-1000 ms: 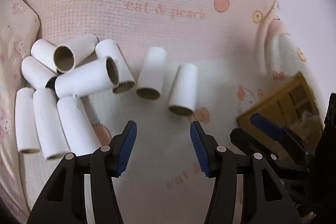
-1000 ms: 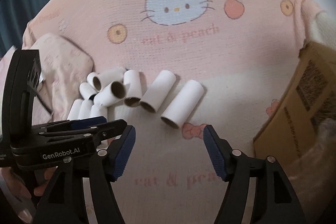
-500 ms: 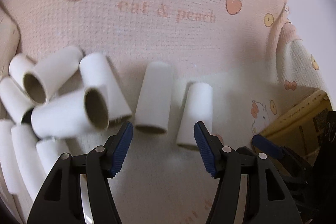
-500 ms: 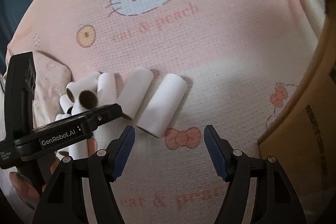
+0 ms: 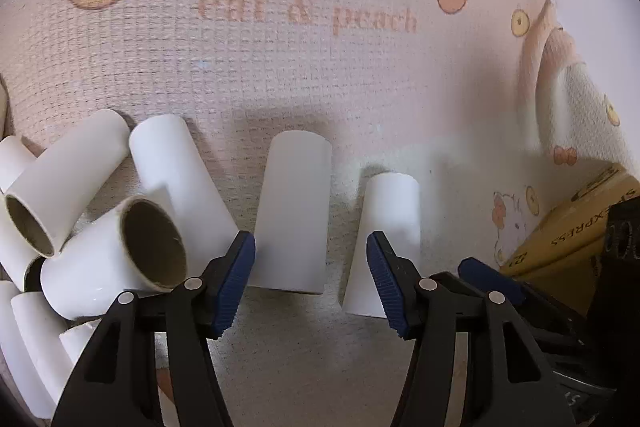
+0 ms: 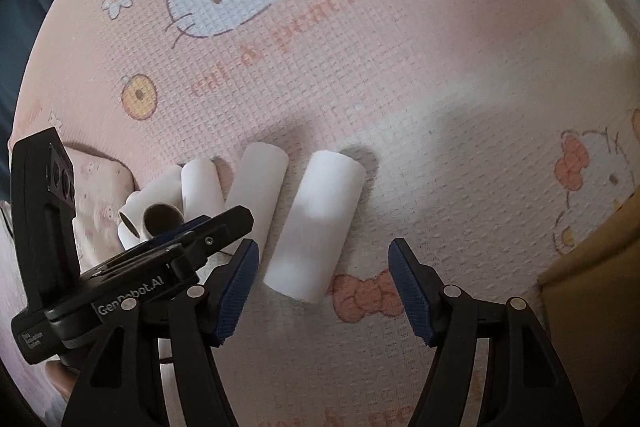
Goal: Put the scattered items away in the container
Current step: 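Grasp a white tube with the left gripper while the right gripper grasps another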
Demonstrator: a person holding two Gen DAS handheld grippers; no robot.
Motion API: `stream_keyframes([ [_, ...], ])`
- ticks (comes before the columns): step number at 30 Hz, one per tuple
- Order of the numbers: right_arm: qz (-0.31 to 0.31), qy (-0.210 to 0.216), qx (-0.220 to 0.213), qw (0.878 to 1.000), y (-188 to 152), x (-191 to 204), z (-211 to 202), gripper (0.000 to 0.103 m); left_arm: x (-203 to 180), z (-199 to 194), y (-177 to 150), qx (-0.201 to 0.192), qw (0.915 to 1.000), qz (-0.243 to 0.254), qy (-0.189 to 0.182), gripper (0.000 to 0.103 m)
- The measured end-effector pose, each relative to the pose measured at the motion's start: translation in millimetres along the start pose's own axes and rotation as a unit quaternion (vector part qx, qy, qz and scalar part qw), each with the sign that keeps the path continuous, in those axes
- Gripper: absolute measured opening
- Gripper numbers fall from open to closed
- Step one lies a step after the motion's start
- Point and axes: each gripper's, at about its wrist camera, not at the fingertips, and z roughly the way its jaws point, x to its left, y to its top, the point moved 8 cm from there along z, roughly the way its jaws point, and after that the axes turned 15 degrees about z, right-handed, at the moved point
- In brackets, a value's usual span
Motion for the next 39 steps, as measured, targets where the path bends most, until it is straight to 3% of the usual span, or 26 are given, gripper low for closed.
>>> stream_keyframes([
  [5, -0.006, 0.01, 0.02, 1.0, -8, -7, 4, 0.064, -1, 3, -11, 0.023, 0.9997, -0.007, 0.001, 0.059],
  [9, -0.027, 0.013, 0.032, 0.999, -16, -4, 8, 0.063, 8, 13, -23, 0.048, 0.9985, -0.021, 0.015, 0.049],
  [14, -0.041, 0.023, 0.043, 0.998, -16, 0, 14, 0.058, 11, 11, -24, 0.043, 0.9987, -0.028, 0.007, 0.049],
  [15, -0.039, 0.021, 0.046, 0.998, -16, -1, 16, 0.056, 12, 12, -25, 0.043, 0.9987, -0.028, 0.005, 0.049],
  [16, -0.035, 0.022, 0.051, 0.998, -16, -2, 19, 0.048, 12, 12, -25, 0.042, 0.9987, -0.029, 0.004, 0.049],
  [19, -0.015, 0.053, 0.079, 0.995, -19, -3, 23, 0.034, 9, 9, -27, 0.039, 0.9989, -0.025, -0.002, 0.049],
  [26, -0.055, 0.052, 0.103, 0.992, -32, 5, 11, 0.021, 3, -4, -43, 0.038, 0.9989, -0.024, -0.014, 0.049],
  [31, -0.092, 0.042, 0.115, 0.988, -46, 8, 5, 0.02, -1, -15, -62, 0.041, 0.9967, -0.054, -0.045, 0.049],
  [39, -0.083, 0.037, 0.107, 0.99, -39, 0, -2, 0.022, 3, -24, -72, 0.036, 0.9975, -0.06, -0.01, 0.049],
])
